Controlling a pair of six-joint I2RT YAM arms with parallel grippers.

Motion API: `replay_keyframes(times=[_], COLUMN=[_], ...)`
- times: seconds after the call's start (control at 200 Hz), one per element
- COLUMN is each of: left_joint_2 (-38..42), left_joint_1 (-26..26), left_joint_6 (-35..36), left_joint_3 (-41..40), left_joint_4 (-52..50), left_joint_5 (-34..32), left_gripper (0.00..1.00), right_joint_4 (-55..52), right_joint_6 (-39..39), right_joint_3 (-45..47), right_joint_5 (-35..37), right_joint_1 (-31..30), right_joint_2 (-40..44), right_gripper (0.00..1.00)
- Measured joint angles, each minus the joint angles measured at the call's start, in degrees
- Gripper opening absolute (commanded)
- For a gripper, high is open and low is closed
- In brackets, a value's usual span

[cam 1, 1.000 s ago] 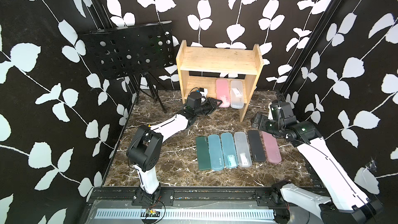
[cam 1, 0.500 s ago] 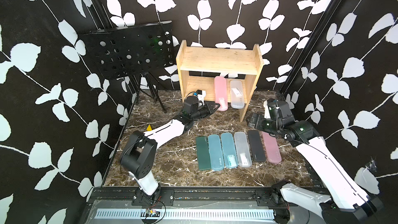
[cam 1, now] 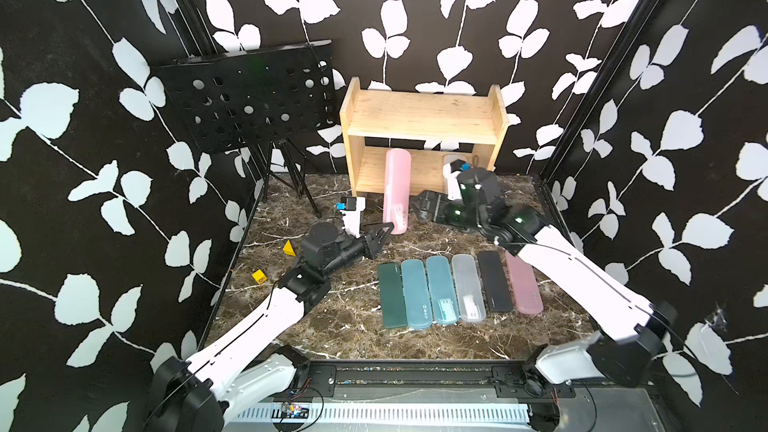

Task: Remove the pencil cases from the shelf
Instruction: Pick up the pencil case from the shelf.

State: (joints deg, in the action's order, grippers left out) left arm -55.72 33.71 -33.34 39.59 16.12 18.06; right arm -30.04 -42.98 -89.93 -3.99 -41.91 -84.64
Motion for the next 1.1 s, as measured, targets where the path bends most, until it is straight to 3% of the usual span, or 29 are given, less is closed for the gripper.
replay_keyframes(times=[0.27,0.675,0.95,0.965,1.035,1.075,1.1], left_joint_2=[6.16,7.34,8.52,8.55,8.85,9.03,9.2], left_joint_1=[-0.37,-0.04,-0.04,-0.04,-0.04,-0.04,-0.04], left_joint_6=[-0.55,-1.27,-1.27,-1.27,-1.11,-0.81,-0.74], left_joint_3=[-2.69,-2.75,-3.26,-3.26,-3.28,-3.32,-3.32], left_joint_4=[-3.04,-3.78,-3.93,-3.93,-4.31,-4.35,-4.46], left_joint_5=[-2.82,-2.38,-2.19,-2.23,-2.43,-2.51,-2.67], left_gripper=[0.0,0.0,0.0,0.08,0.66,0.89,0.98], right_joint_4=[4.09,5.33,4.79,4.74,4.37,3.74,3.26], right_joint_6=[-0.98,-1.29,-0.26,-0.24,-0.02,0.02,0.07], right_joint_3=[-10.4,-14.27,-15.06,-15.06,-15.06,-15.08,-15.1], right_joint_5=[-3.54,-5.86,-5.68,-5.51,-5.22,-5.09,-4.98], right_joint_1=[-3.61,-5.14,-5.18,-5.18,-5.2,-5.22,-5.27], right_joint_2=[-11.08,-14.08,-15.08,-15.08,-15.08,-15.08,-15.08], right_gripper=[0.99,0.98,0.76,0.75,0.72,0.72,0.72])
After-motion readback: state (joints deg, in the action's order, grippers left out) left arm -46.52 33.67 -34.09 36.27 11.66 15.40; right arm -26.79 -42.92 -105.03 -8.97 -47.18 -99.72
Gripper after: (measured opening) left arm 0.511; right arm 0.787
